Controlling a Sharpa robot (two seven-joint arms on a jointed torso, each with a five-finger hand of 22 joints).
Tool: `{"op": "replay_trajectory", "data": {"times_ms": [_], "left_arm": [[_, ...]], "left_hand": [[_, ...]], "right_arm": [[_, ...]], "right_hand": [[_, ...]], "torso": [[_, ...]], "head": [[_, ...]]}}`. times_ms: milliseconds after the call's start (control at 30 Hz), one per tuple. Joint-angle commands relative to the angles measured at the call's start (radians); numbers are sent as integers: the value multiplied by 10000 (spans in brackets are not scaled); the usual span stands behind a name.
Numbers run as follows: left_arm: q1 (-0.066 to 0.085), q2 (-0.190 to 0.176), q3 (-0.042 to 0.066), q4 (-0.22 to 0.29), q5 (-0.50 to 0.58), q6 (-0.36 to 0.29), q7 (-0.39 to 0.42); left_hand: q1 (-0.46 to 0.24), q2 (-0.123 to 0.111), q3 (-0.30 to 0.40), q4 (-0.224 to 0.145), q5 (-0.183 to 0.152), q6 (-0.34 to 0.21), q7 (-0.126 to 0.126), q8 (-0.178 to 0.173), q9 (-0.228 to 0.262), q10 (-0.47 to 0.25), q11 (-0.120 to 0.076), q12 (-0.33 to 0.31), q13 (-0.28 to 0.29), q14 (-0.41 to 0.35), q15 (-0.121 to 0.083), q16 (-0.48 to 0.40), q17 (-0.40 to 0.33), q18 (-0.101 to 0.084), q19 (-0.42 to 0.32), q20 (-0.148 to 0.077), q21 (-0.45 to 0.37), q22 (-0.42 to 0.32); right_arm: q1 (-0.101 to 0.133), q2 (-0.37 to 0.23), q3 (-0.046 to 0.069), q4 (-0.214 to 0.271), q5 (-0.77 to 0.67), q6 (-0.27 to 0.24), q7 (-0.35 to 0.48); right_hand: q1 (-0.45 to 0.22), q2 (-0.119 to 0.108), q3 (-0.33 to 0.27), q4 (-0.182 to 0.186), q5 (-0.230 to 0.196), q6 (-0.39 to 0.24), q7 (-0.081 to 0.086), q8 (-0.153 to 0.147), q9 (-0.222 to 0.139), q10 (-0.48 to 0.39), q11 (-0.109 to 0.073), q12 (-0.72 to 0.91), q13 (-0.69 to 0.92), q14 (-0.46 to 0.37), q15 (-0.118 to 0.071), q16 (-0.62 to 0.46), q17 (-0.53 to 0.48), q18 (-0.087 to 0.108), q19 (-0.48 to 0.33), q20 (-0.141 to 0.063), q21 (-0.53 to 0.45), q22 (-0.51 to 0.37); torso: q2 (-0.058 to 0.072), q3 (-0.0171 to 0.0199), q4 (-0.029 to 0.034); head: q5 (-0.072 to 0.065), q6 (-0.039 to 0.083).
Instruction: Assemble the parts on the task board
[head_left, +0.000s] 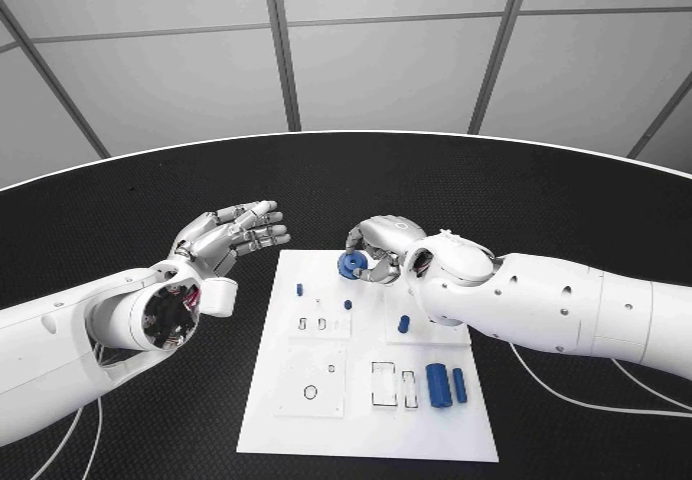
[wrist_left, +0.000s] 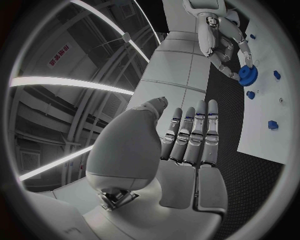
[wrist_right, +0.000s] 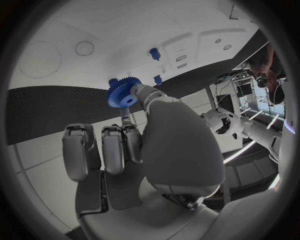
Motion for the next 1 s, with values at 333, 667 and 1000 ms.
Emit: {"op": "replay_trajectory", "data": {"times_ms": [333,667,1000], "left_arm": [[1,22,1,32,0,1,-8],[2,25,1,40,0,40,-12],[2,8,1,44,0,53,-18]], "left_hand": [[-41,-89,67,-18,-53,47,467,-57,-13,34,29,-32,-7,-77,-9,-66,10,182,-21,-19,67,9],[-45,-94,75,-23,-56,49,466,-57,-14,39,28,-39,-6,-78,-9,-68,15,182,-27,-18,76,12],[-51,-99,74,-22,-62,49,467,-58,-14,41,29,-42,-6,-80,-9,-70,16,182,-31,-18,79,13]], "right_arm": [[-5,857,-7,-713,-28,350,28],[-7,1175,-12,-1014,-29,533,49],[-13,1251,-28,-1227,-29,786,49]], "right_hand": [[-103,22,263,164,-93,595,-321,487,311,554,-70,23,2106,1002,-53,39,2375,-152,1037,-68,63,2634],[-127,16,271,159,-110,586,-319,482,311,545,-68,13,2097,1003,-52,40,2376,-152,1037,-68,63,2634],[-148,6,279,151,-121,573,-316,475,311,541,-65,8,2092,1002,-51,38,2371,-152,1037,-68,63,2634]], "torso": [[35,6,12],[24,12,9],[20,16,-7]], "head": [[15,-39],[58,-112],[60,-142]]}}
